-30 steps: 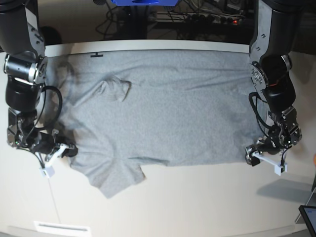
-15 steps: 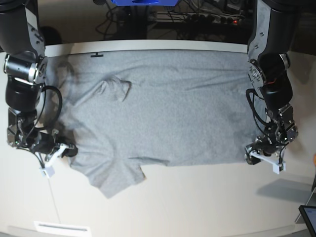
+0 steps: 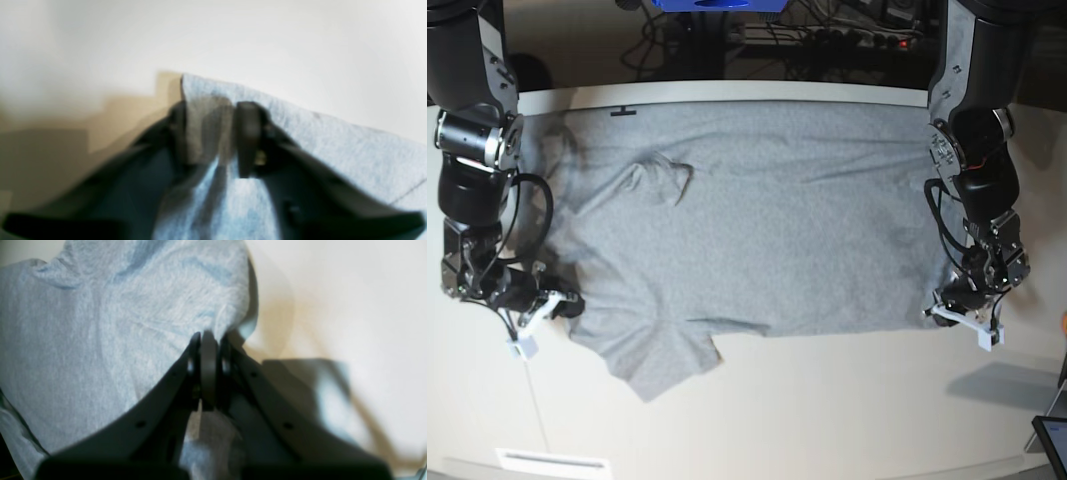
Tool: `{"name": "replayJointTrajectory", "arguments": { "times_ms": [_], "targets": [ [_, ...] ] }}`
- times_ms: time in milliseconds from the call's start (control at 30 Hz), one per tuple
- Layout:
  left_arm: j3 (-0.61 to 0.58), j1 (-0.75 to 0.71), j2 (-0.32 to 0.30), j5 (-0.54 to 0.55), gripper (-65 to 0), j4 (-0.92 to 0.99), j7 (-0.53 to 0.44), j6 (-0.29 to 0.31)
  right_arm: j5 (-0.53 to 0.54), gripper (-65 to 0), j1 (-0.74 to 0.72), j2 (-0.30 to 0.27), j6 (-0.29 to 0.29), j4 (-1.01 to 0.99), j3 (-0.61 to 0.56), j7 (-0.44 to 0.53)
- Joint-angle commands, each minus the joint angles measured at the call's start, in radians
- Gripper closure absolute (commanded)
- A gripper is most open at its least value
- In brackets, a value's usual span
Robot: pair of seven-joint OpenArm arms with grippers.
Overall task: Fold the T-shirt properly
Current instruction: 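Move the left gripper down the shirt's side edge and grasp it, then lift both grasped edges and fold them toward the collar edge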
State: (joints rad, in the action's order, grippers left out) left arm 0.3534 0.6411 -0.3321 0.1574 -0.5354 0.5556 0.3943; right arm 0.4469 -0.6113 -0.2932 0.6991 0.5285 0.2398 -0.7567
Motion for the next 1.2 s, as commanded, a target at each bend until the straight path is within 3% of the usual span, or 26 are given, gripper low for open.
{"name": "replayJointTrajectory", "arguments": {
  "times_ms": [0,233,400,567,967,1167],
  "targets": [
    [-0.003,0.009,-0.003,-0.011,-14.3,0.001,0.045,0.005,-0.007,-0.1,-0.02,-0.011,-0.001,0.008,-0.004,-0.013],
    [-0.004,0.0,-0.009,-0.012,-13.1,-0.004,0.045,0.005,-0.007,-0.1,-0.02,-0.011,-0.001,0.008,-0.004,-0.008],
    [-0.03,-0.039,-0.009,-0.014,0.0,-0.067,0.05,0.007,-0.009,0.0,-0.02,-0.011,-0.001,0.009,-0.004,-0.004],
    [-0.138,-0.106,-0.009,-0.005,0.0,-0.197,0.051,0.007,-0.009,0.0,-0.02,-0.011,-0.001,0.011,-0.004,0.047],
    [-0.138,-0.185,-0.048,-0.003,0.0,-0.335,0.053,0.007,-0.009,0.0,-0.019,-0.016,-0.001,0.011,-0.004,0.144],
    [-0.138,-0.185,-0.052,-0.003,0.0,-0.355,0.053,0.009,-0.009,0.0,0.043,-0.016,-0.001,0.178,-0.004,0.136]
  ]
}}
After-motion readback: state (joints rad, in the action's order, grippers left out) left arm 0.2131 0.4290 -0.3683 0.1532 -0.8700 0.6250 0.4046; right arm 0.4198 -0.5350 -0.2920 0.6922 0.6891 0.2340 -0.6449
